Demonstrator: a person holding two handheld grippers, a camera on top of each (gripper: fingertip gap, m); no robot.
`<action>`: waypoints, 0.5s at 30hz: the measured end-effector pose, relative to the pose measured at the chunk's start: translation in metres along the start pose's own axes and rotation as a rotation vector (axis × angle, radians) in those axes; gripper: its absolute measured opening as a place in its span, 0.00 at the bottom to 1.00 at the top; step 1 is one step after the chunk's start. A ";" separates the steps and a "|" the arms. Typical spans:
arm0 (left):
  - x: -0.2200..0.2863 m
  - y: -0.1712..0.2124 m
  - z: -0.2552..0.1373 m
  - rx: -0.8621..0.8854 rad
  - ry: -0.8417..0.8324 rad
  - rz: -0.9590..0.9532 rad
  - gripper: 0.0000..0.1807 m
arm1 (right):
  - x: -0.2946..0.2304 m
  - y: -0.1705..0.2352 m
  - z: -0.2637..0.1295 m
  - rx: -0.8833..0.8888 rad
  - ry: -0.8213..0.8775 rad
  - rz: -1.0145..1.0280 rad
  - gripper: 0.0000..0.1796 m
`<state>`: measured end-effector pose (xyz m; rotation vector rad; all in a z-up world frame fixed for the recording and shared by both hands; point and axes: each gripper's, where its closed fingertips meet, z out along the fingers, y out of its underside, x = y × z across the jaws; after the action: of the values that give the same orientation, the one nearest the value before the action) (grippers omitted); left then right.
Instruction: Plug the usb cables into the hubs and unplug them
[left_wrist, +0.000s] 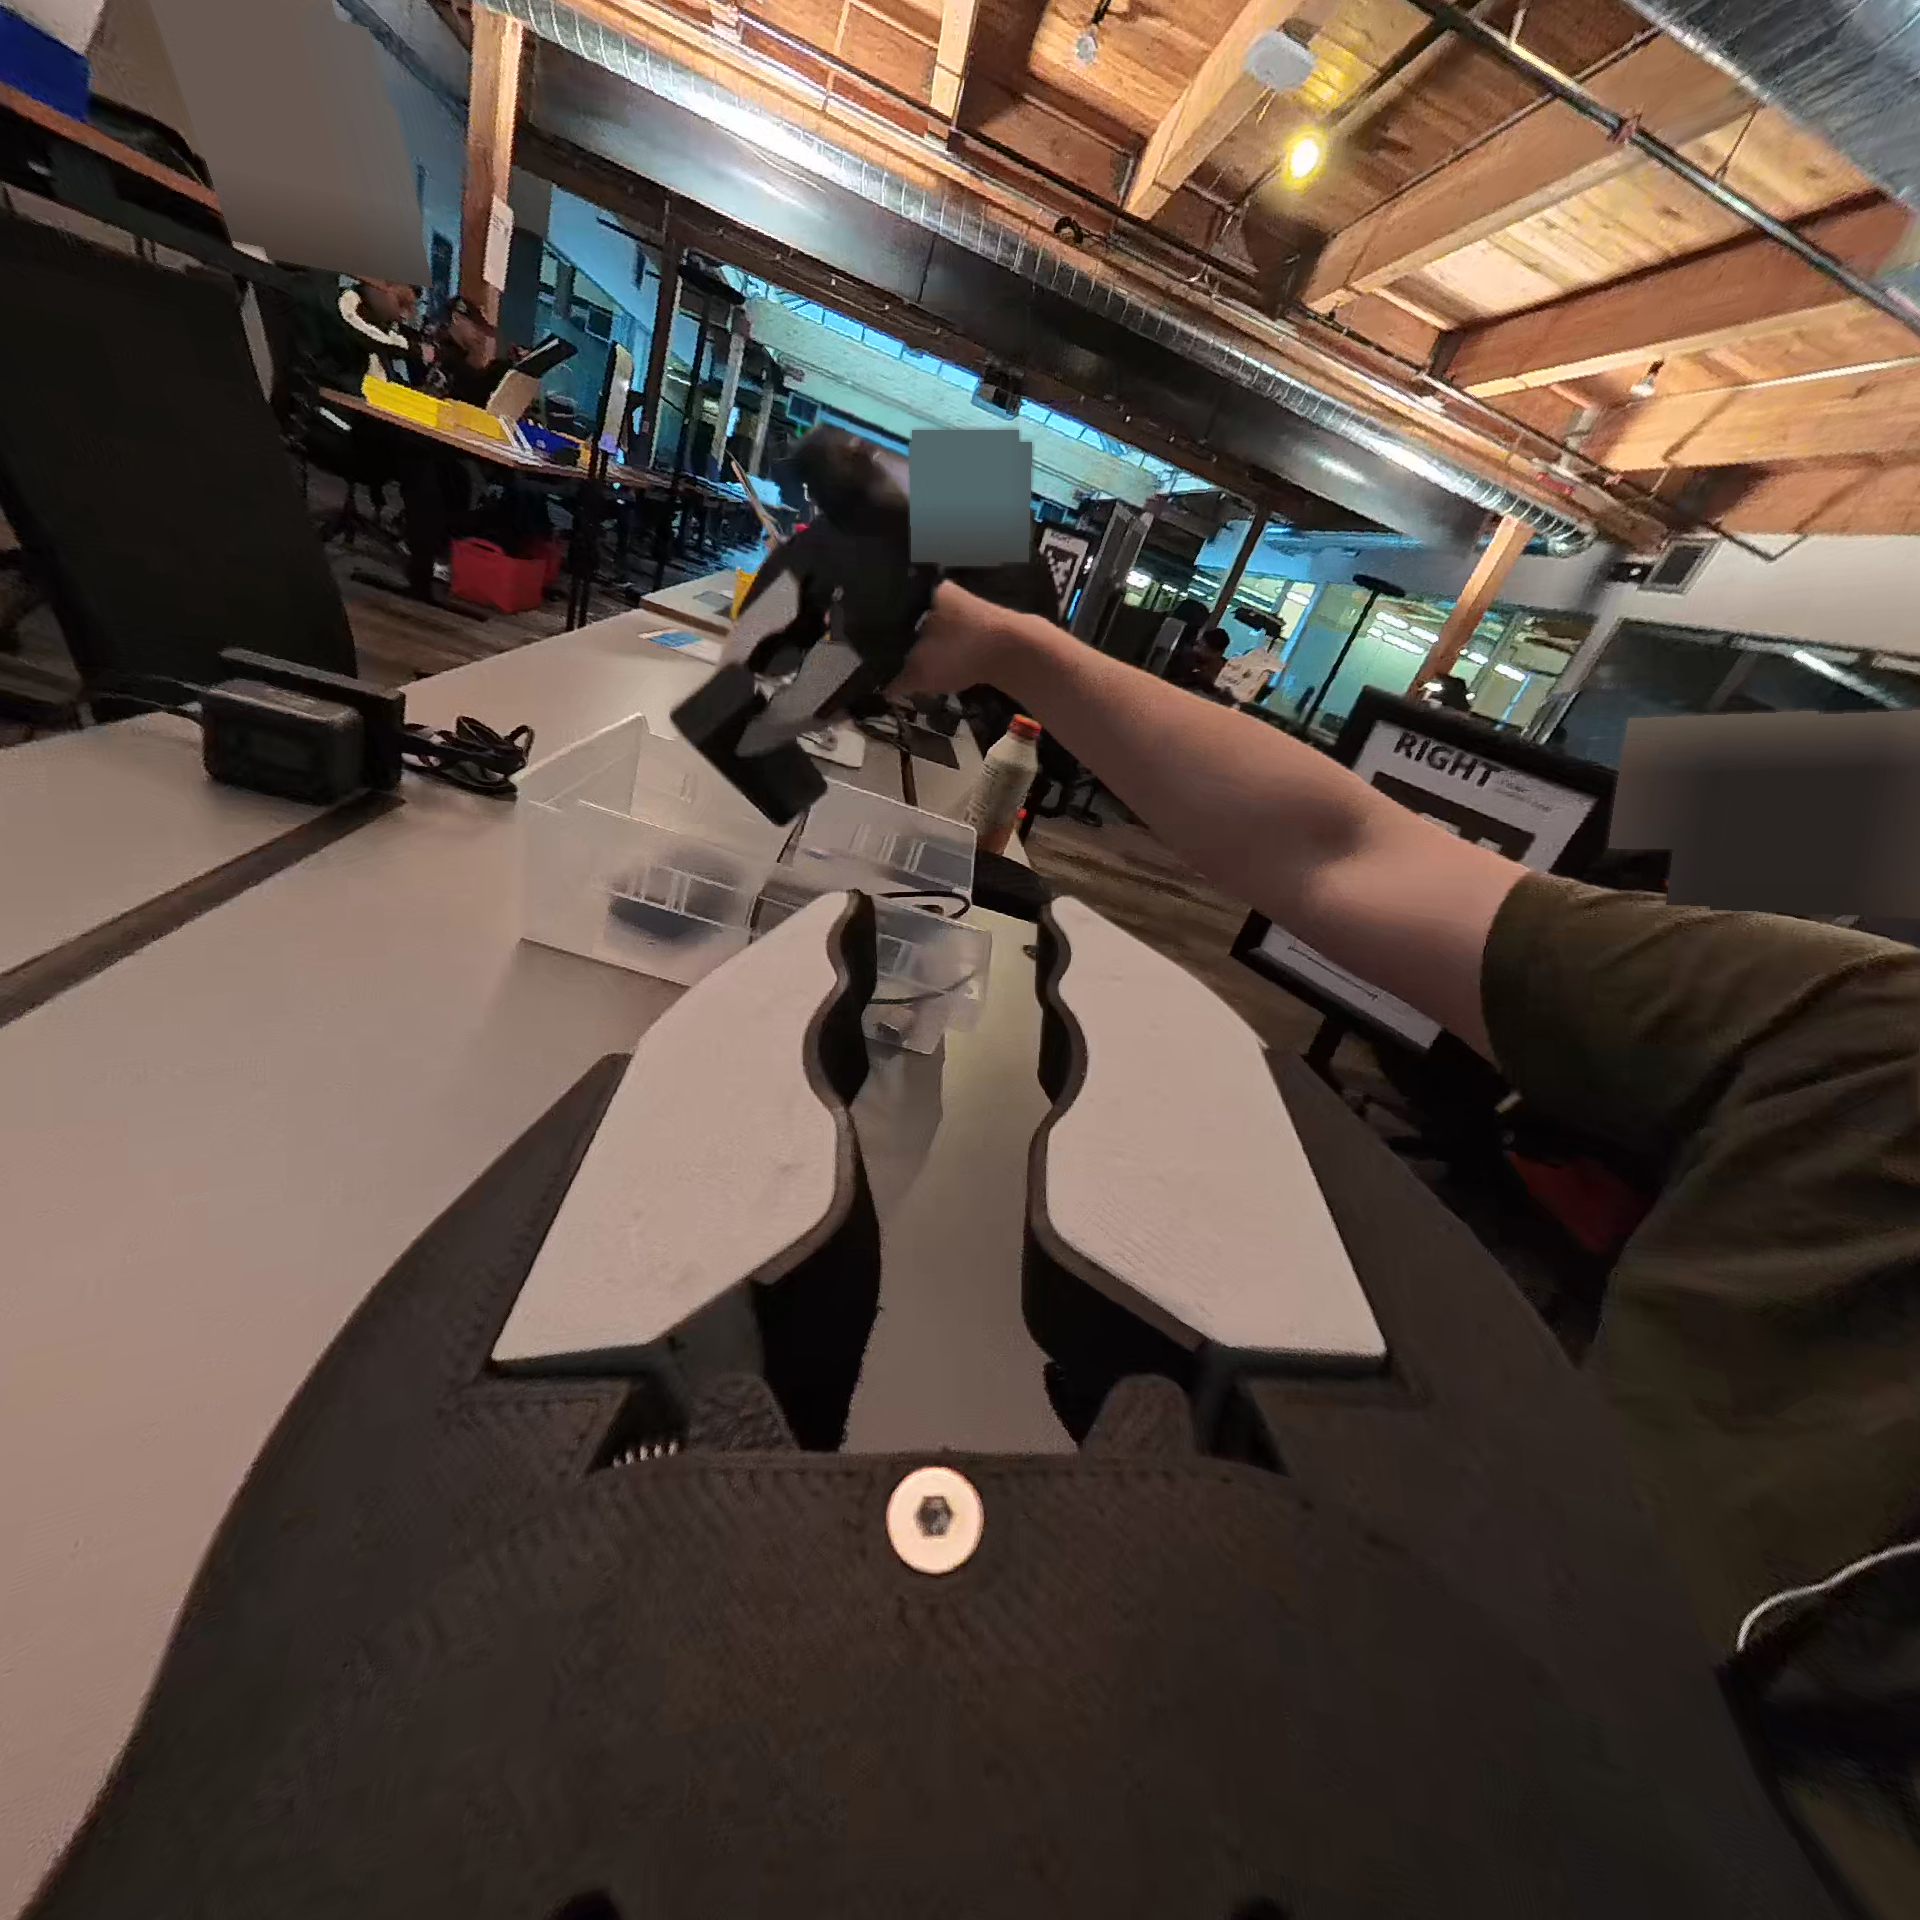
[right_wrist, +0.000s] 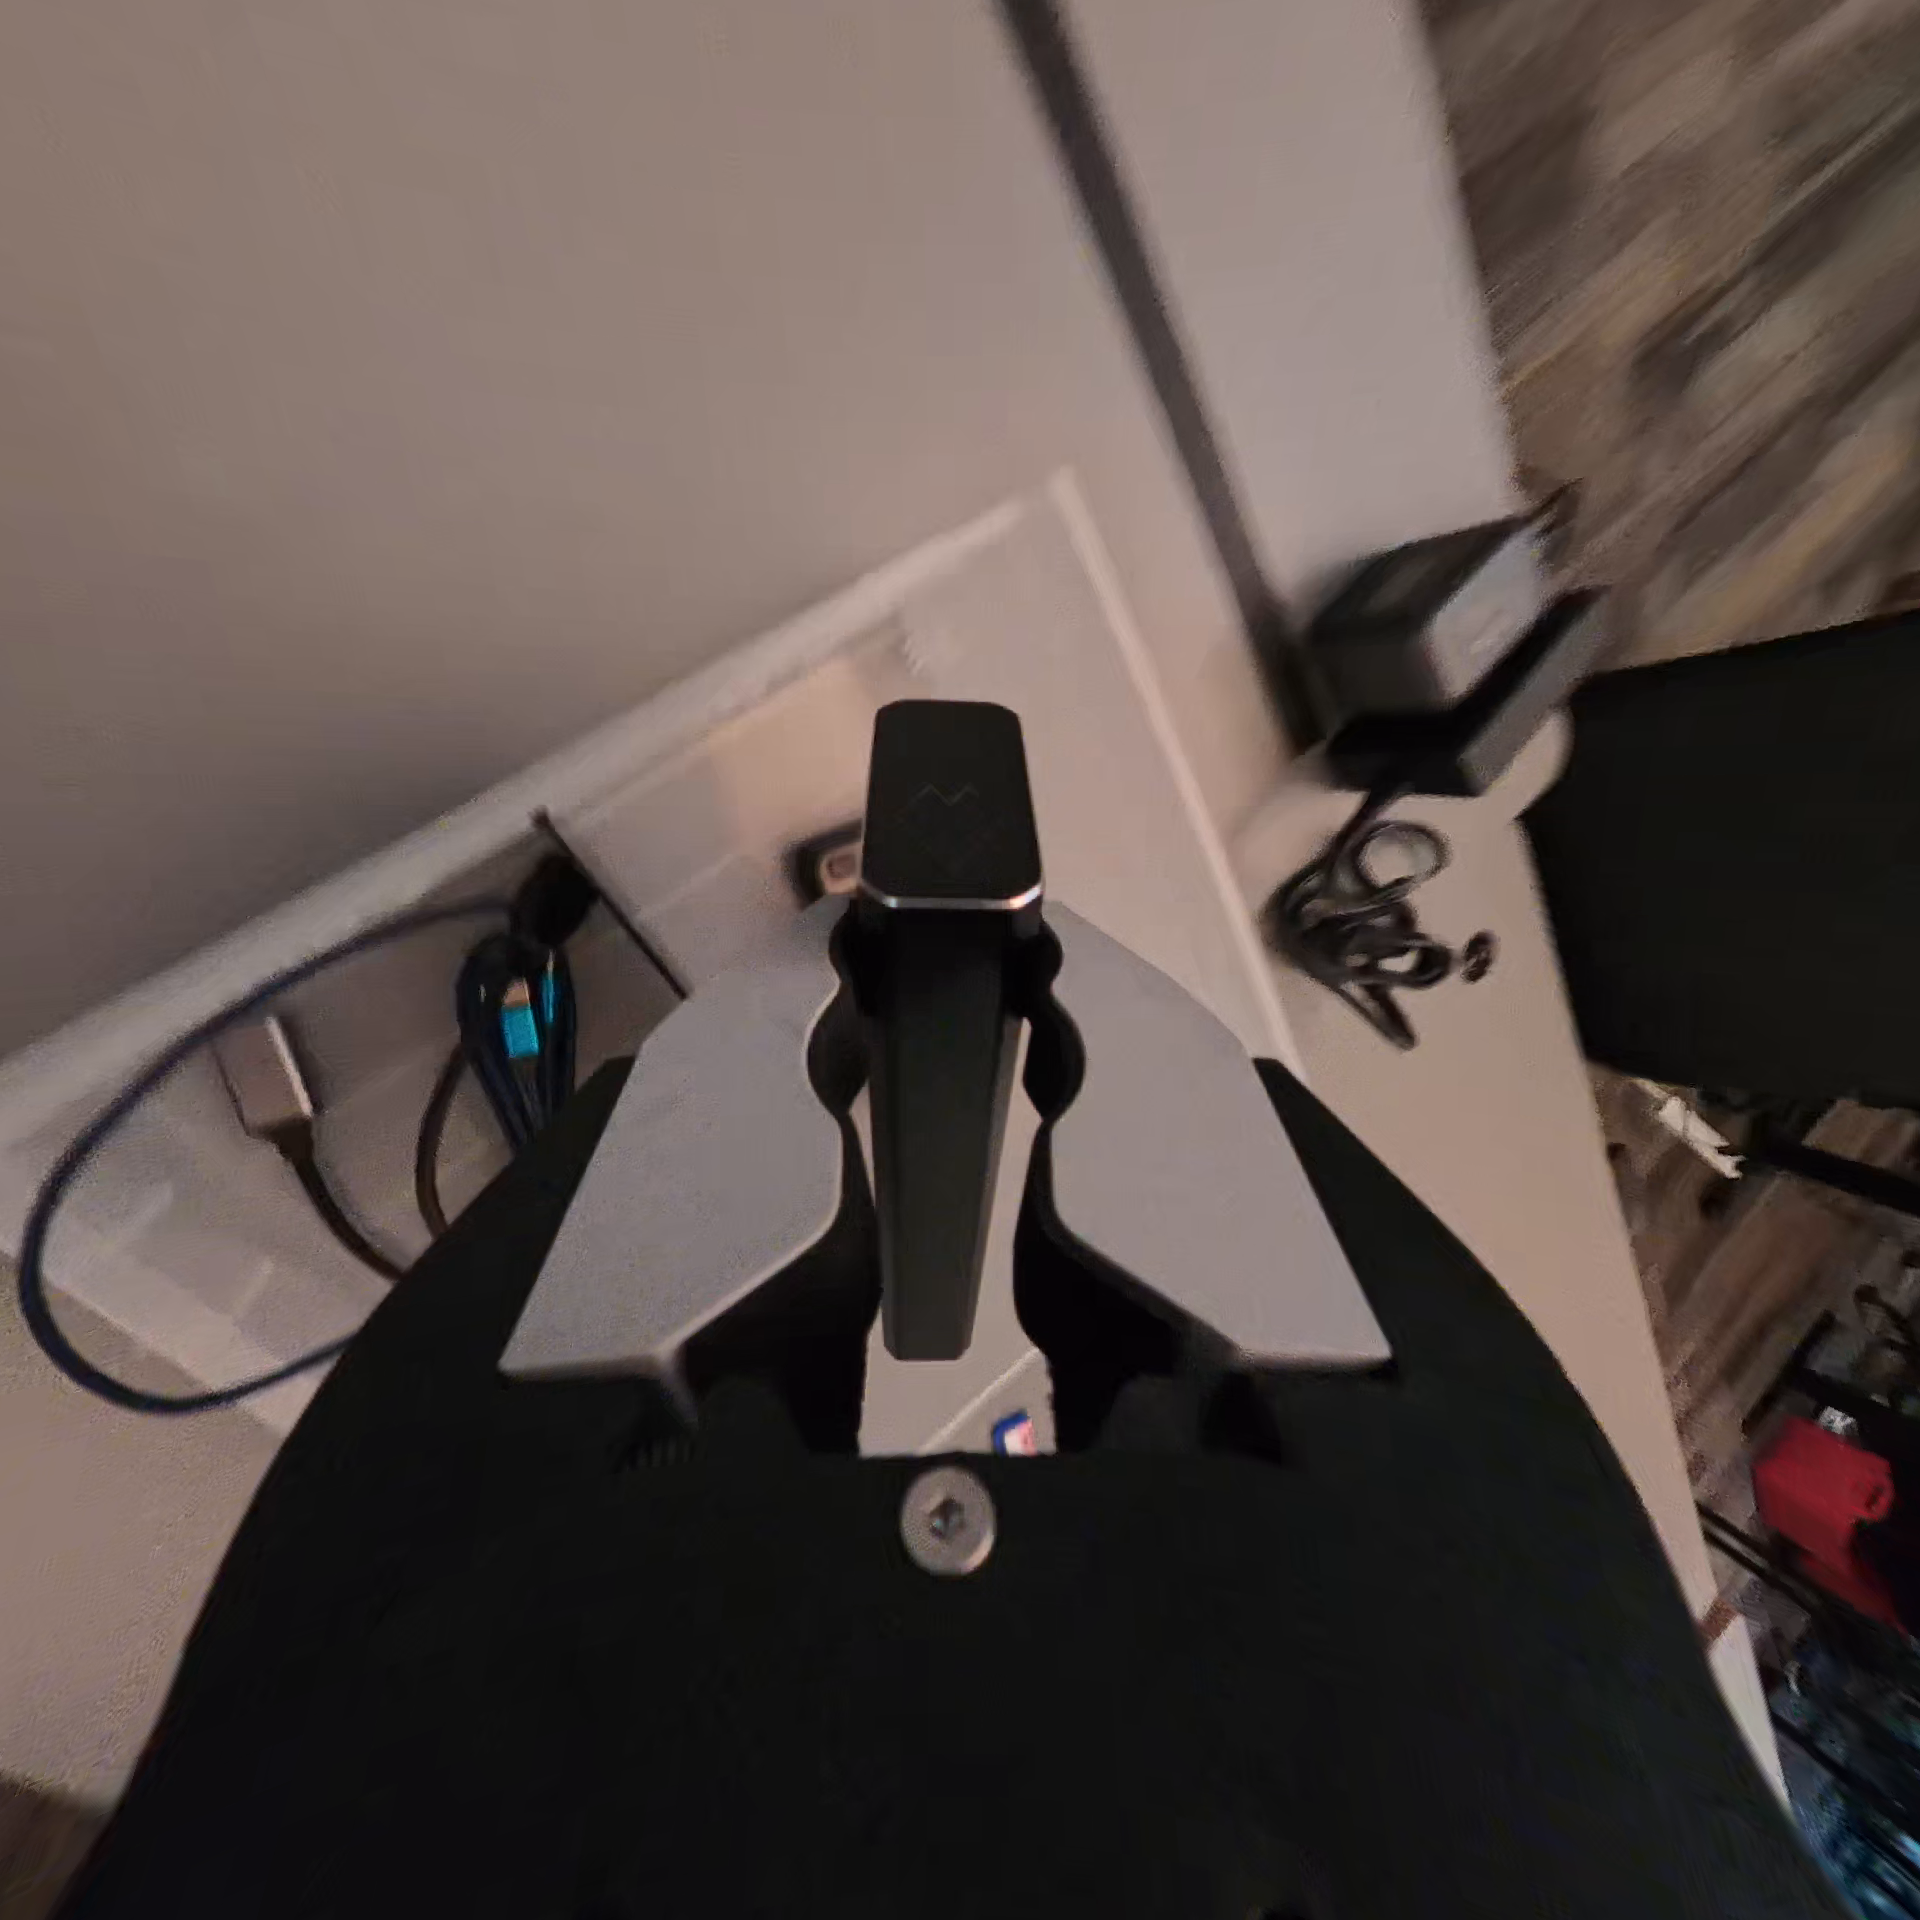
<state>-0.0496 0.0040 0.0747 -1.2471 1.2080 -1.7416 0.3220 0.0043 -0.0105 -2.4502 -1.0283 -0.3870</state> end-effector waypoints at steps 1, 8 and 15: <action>0.002 -0.002 -0.001 -0.001 -0.004 0.011 0.15 | -0.004 0.010 0.012 -0.050 -0.044 -0.022 0.15; 0.006 0.003 0.008 -0.055 -0.033 0.056 0.15 | -0.028 0.041 0.070 -0.244 -0.280 -0.101 0.16; 0.017 0.013 0.021 -0.099 0.018 0.058 0.15 | -0.057 0.049 0.101 -0.308 -0.494 -0.066 0.17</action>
<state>-0.0352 -0.0222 0.0709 -1.2426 1.3421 -1.6720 0.3270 -0.0090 -0.1354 -2.8755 -1.3304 0.0578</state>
